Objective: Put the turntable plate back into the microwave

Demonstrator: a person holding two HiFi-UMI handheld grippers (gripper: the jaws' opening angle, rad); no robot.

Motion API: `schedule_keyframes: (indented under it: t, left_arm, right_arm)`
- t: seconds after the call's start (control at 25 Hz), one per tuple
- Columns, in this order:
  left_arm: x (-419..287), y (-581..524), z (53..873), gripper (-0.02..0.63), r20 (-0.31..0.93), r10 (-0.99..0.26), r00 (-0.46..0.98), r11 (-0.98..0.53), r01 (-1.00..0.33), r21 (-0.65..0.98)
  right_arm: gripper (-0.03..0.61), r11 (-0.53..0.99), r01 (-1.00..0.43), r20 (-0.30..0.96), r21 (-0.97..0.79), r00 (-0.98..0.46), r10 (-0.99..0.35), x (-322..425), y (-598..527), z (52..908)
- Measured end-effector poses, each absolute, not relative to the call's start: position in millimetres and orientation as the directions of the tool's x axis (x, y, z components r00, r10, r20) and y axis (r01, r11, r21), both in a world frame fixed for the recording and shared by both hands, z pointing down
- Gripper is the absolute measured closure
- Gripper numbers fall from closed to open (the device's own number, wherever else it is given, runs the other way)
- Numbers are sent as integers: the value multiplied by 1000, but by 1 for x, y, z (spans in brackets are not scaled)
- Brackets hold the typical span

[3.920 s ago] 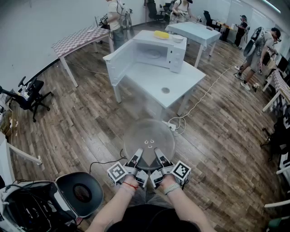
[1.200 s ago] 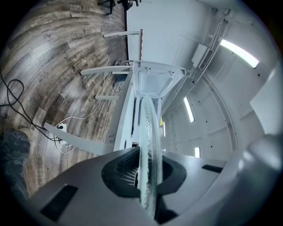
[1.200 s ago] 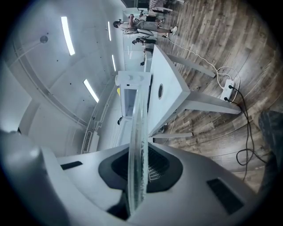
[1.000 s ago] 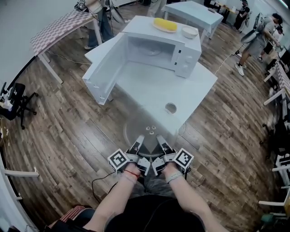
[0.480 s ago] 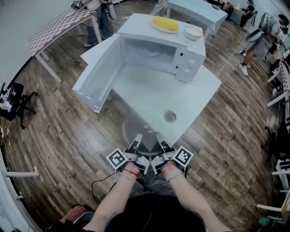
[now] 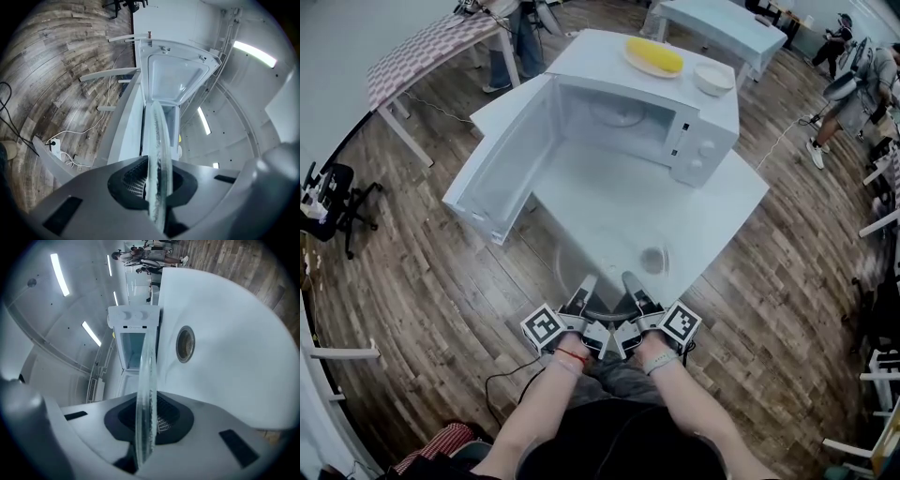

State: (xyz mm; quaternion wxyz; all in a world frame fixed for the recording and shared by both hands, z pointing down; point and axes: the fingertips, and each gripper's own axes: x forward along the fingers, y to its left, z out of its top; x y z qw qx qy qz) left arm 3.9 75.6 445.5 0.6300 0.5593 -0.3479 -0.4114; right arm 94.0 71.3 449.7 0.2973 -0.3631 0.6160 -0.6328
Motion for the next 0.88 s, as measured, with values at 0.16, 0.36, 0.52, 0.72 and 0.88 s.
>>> schedule_keyframes:
  t: [0.16,0.36,0.52,0.72,0.88]
  left_arm:
    - [5,68,443,583,-30,-914,404,24,127,992]
    - [6,64,441,583,-37,-921,389,15,131,991]
    - [7,66,441,583,-32,-925,379,18,127,992]
    - [7,68,438,583,-34,-926,376,10,115,993]
    - [10,66,440,583,-39,-925,377,7,120,993]
  right_arm:
    - [537,-58,-69,87,-996,-574,-814,95,62,448]
    - [537,-51,-65,79,-997,-587,-806,96,57,447]
    - [537,-56,-62,82,-997,-596,-799,96,59,447]
    - [537,-44,-53,67,-998,-600,-797,96,59,445]
    - [537,-42,-50,64,-998,-599,-798,98,58,446]
